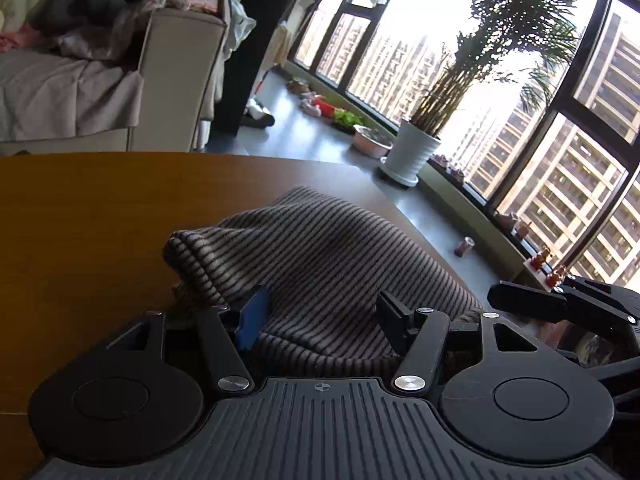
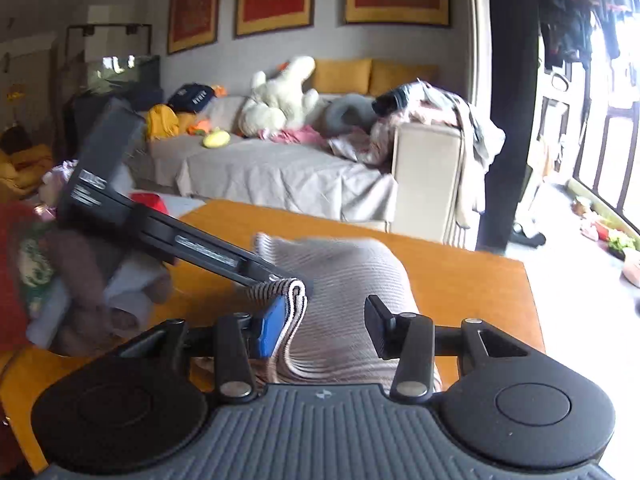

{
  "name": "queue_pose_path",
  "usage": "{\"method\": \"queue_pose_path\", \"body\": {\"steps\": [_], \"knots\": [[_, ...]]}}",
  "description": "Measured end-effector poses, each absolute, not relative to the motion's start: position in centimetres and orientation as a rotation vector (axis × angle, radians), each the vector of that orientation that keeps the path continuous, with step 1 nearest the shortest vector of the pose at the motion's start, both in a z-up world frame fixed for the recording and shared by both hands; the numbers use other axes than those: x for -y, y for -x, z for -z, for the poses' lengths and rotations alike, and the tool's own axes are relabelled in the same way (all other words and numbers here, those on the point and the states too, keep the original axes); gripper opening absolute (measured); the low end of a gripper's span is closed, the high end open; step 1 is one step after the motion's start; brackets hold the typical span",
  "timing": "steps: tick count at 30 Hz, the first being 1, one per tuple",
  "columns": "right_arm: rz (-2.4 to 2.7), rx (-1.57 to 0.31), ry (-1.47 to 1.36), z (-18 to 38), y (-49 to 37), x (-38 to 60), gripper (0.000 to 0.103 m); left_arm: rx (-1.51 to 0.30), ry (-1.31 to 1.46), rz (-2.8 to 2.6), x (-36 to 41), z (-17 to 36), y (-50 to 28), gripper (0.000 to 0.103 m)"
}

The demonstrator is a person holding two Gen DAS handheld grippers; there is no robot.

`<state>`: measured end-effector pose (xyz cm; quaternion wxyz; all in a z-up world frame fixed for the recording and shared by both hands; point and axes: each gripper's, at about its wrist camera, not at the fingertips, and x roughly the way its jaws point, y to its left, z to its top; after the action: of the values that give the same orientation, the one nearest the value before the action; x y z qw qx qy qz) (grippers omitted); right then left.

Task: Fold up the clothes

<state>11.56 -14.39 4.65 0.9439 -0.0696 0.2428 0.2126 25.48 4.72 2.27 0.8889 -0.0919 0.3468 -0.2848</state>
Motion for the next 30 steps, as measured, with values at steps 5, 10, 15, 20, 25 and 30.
{"method": "queue_pose_path", "body": {"steps": [5,10,15,20,25,30], "knots": [[-0.449,-0.503,0.213,-2.8,-10.1,13.5,0.045,-0.700,0.152,0.587,-4.3,-2.3,-24.6,0.066],[-0.554,-0.485,0.248,-3.7,-8.0,12.9,0.058,-0.710,0.276,0.584,-6.0,-3.0,-24.7,0.067],[-0.549,-0.417,0.474,-2.2,-6.5,9.4,0.071,-0.687,0.381,0.529,-9.2,-4.5,-23.9,0.072],[-0.485,-0.322,0.691,0.8,-7.4,5.5,0.077,-0.687,0.400,0.482,-11.0,-5.0,-22.8,0.077],[-0.464,-0.257,0.730,-1.4,-7.9,6.4,0.027,-0.683,0.400,0.450,-12.4,-5.3,-22.1,0.078],[-0.511,-0.278,0.795,-2.5,-7.2,7.5,0.025,-0.644,0.422,0.451,-13.2,-6.5,-22.4,0.079]]}}
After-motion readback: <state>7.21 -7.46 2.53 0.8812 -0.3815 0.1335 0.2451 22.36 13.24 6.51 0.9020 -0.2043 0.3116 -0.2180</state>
